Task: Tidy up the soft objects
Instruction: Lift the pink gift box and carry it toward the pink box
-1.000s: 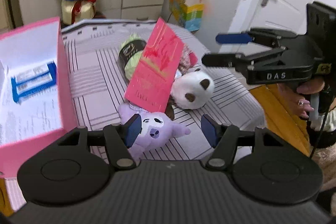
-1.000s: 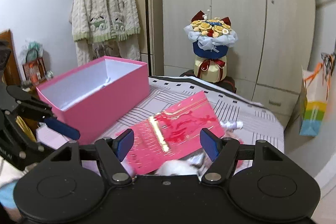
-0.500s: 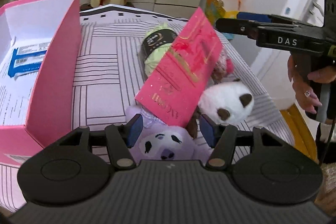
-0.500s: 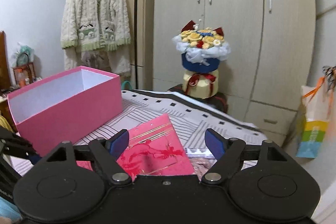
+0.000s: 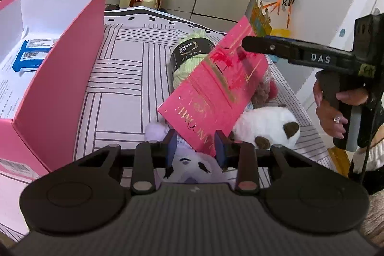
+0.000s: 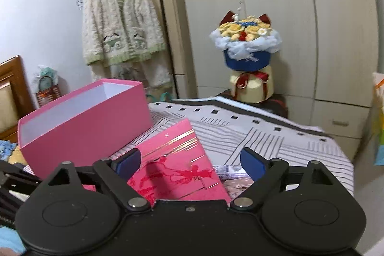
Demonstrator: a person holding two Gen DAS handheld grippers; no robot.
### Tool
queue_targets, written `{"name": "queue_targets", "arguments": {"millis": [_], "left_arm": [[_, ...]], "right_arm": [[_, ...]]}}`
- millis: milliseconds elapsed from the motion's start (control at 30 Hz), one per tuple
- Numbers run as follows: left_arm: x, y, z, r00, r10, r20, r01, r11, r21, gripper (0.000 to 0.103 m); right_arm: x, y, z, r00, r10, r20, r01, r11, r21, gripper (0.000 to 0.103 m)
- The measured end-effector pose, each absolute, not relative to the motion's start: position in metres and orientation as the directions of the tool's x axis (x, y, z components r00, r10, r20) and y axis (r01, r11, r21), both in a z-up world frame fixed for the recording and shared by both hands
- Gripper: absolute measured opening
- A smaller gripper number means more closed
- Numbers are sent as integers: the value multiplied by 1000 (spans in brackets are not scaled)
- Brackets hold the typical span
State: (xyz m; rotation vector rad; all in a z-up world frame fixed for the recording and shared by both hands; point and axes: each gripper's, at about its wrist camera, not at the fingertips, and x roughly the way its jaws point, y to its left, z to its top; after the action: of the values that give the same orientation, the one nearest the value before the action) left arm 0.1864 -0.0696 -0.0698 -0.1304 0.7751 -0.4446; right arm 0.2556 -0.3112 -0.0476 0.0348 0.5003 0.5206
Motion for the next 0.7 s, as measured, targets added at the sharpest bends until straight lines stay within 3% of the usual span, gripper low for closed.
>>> {"name": "queue_targets", "arguments": {"millis": [167,433,700], "left_arm": [[188,-67,-73,626,-446,-640,306,895,-325,39],[197,-63,-67,638,-415,-649,236,907,-348,28],[195,-69,-48,679,-390,-621,244,919,-310,28]], "right_arm": [[258,-310,-55,703,508,-498,-492,853,176,92],[241,-304,-48,730,447,-516,-484,872,71,60],[219,-309,-24,780,392,-487,-412,908,72,57]]}}
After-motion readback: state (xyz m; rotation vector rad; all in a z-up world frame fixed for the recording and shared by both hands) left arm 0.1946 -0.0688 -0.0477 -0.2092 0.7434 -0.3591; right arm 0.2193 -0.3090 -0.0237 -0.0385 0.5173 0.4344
